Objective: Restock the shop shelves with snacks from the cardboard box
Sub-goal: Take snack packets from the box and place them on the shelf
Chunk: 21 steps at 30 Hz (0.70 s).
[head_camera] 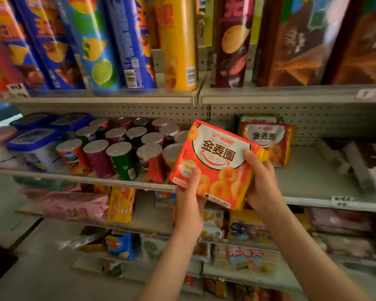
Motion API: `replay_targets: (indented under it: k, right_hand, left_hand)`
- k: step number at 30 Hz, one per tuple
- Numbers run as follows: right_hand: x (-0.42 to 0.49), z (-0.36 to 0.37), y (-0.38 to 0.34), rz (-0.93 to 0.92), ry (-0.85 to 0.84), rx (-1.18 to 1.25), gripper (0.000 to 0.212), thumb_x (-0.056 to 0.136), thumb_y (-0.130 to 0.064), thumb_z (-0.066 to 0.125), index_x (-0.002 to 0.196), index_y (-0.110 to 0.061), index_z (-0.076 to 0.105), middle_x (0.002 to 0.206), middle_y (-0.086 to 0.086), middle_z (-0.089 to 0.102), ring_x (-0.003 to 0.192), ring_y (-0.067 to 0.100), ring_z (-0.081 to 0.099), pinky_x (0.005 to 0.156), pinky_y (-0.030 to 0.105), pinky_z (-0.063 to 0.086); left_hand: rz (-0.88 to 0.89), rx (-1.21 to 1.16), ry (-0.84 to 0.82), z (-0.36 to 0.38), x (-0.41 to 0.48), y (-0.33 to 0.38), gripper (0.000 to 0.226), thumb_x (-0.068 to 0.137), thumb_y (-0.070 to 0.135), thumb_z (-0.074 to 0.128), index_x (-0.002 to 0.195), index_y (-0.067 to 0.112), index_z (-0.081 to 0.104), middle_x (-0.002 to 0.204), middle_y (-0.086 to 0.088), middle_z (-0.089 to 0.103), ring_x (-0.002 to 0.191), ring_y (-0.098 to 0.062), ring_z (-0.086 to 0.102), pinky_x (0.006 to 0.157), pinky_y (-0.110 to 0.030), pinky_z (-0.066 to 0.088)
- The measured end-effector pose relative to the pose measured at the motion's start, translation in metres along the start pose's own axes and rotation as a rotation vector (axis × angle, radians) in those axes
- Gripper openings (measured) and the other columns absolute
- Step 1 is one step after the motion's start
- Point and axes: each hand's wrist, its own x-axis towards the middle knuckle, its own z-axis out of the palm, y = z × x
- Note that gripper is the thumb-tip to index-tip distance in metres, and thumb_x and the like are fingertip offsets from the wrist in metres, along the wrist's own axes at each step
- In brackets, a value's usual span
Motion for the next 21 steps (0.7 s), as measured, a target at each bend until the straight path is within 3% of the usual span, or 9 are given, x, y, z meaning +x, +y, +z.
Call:
replay_targets:
  k: [2, 5, 8, 10, 13, 15, 19, 21]
  right_hand:
    - [0.002, -0.026, -0.018, -0.019, 0.111, 0.005, 0.031, 0.087, -0.022, 0.062, 0.117, -0.015, 0.057, 0.102, 0.009, 0.073, 0.089, 0.027, 0.071, 0.069, 0.041, 0.060]
    - [0.014, -0.068, -0.050, -0.081, 0.222, -0.051, 0.035, 0.087, -0.024, 0.063, 0.120, -0.012, 0.057, 0.103, 0.011, 0.072, 0.088, 0.028, 0.071, 0.067, 0.041, 0.059]
    - [0.033, -0.103, -0.070, -0.126, 0.221, -0.152, 0.028, 0.085, -0.022, 0.066, 0.110, -0.014, 0.059, 0.099, 0.009, 0.073, 0.086, 0.028, 0.071, 0.065, 0.040, 0.059]
    - [0.050, -0.121, -0.076, -0.126, 0.191, -0.211, 0.035, 0.081, -0.022, 0.070, 0.113, -0.016, 0.057, 0.102, 0.009, 0.072, 0.088, 0.028, 0.071, 0.070, 0.044, 0.058]
    - [0.079, -0.136, -0.075, -0.088, 0.103, -0.279, 0.047, 0.078, -0.022, 0.073, 0.119, -0.016, 0.053, 0.108, 0.010, 0.070, 0.093, 0.029, 0.070, 0.075, 0.046, 0.057]
    - [0.096, -0.144, -0.073, -0.047, 0.030, -0.305, 0.048, 0.079, -0.023, 0.072, 0.122, -0.017, 0.051, 0.109, 0.009, 0.069, 0.092, 0.027, 0.070, 0.074, 0.044, 0.058]
    - [0.121, -0.151, -0.071, 0.016, -0.092, -0.364, 0.054, 0.078, -0.028, 0.070, 0.127, -0.019, 0.047, 0.109, 0.007, 0.069, 0.090, 0.025, 0.071, 0.072, 0.039, 0.059]
    - [0.131, -0.154, -0.072, 0.027, -0.137, -0.408, 0.045, 0.083, -0.027, 0.067, 0.124, -0.023, 0.048, 0.106, 0.003, 0.070, 0.087, 0.020, 0.072, 0.068, 0.033, 0.059]
  left_hand:
    - [0.008, 0.094, -0.092, 0.020, -0.001, -0.016, 0.060, 0.075, 0.033, 0.073, 0.129, 0.025, 0.050, 0.121, -0.001, 0.067, 0.109, -0.020, 0.065, 0.091, -0.040, 0.052]
    - [0.004, 0.218, -0.093, 0.040, 0.006, -0.033, 0.073, 0.067, 0.034, 0.081, 0.127, 0.024, 0.041, 0.123, -0.002, 0.064, 0.109, -0.016, 0.063, 0.096, -0.037, 0.049]
    - [0.049, 0.378, -0.136, 0.057, 0.020, -0.046, 0.048, 0.081, 0.023, 0.073, 0.119, 0.026, 0.044, 0.120, 0.005, 0.062, 0.102, -0.002, 0.063, 0.081, -0.018, 0.052]
    - [0.058, 0.516, -0.201, 0.072, 0.037, -0.055, 0.039, 0.081, 0.025, 0.071, 0.114, 0.030, 0.051, 0.117, 0.009, 0.064, 0.099, 0.002, 0.064, 0.077, -0.015, 0.052]
    - [0.031, 0.689, -0.214, 0.097, 0.062, -0.062, 0.056, 0.077, 0.039, 0.073, 0.127, 0.031, 0.049, 0.119, 0.014, 0.061, 0.102, -0.001, 0.060, 0.081, -0.019, 0.050]
    - [0.003, 0.724, -0.145, 0.112, 0.078, -0.068, 0.058, 0.076, 0.042, 0.074, 0.127, 0.030, 0.047, 0.116, 0.014, 0.061, 0.095, 0.000, 0.058, 0.070, -0.014, 0.047]
    - [0.033, 0.681, -0.037, 0.122, 0.099, -0.076, 0.050, 0.079, 0.028, 0.075, 0.121, 0.024, 0.049, 0.109, 0.011, 0.064, 0.089, 0.001, 0.061, 0.058, -0.010, 0.048]
    - [0.056, 0.687, 0.009, 0.123, 0.105, -0.079, 0.049, 0.079, 0.023, 0.076, 0.120, 0.021, 0.049, 0.100, 0.014, 0.064, 0.087, 0.001, 0.061, 0.053, -0.007, 0.047]
